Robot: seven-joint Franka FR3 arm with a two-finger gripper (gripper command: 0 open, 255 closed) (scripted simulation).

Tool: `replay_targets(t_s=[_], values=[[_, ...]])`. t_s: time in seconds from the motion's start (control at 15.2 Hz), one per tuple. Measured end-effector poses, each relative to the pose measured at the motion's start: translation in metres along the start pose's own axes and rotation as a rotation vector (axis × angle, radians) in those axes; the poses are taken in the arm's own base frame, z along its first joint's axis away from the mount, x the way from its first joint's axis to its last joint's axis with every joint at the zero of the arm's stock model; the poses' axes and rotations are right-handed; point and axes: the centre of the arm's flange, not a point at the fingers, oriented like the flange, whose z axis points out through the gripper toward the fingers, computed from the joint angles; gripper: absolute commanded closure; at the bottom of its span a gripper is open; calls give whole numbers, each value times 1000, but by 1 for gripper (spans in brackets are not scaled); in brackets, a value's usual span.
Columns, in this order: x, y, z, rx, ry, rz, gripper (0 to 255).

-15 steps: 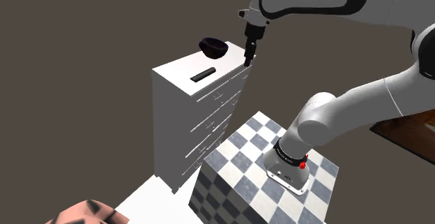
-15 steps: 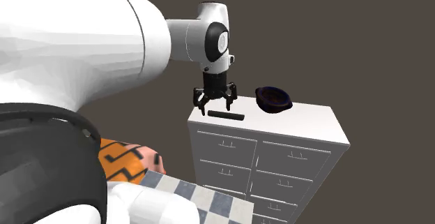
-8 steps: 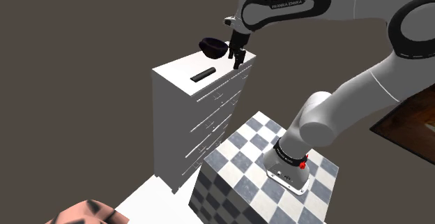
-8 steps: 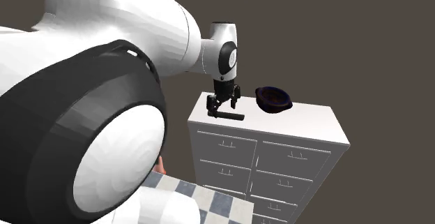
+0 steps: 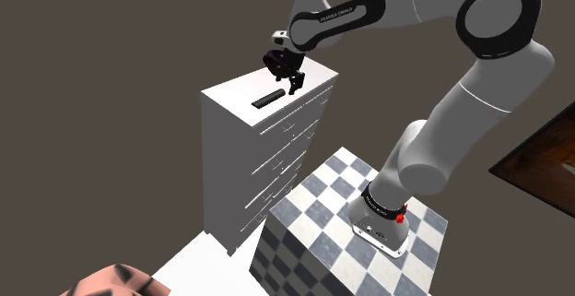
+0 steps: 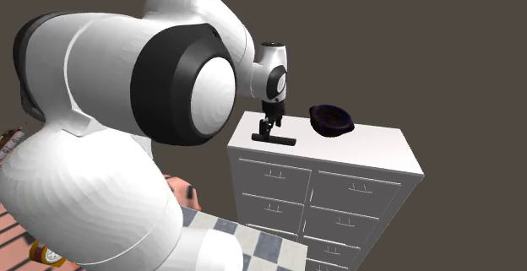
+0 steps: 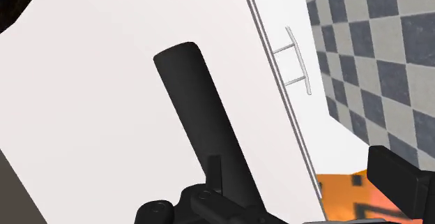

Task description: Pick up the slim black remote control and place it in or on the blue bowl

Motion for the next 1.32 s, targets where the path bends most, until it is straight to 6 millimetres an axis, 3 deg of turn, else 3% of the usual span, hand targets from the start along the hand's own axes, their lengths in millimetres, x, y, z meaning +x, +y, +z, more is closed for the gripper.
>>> replay_targets(t_s=[0.33, 0.73, 1.25, 1.32], values=[[31, 33, 37, -25, 26, -223, 0], [35, 37, 70, -28, 29, -249, 0], [35, 38, 78, -28, 29, -249, 0], [35, 38, 78, -28, 29, -249, 255]])
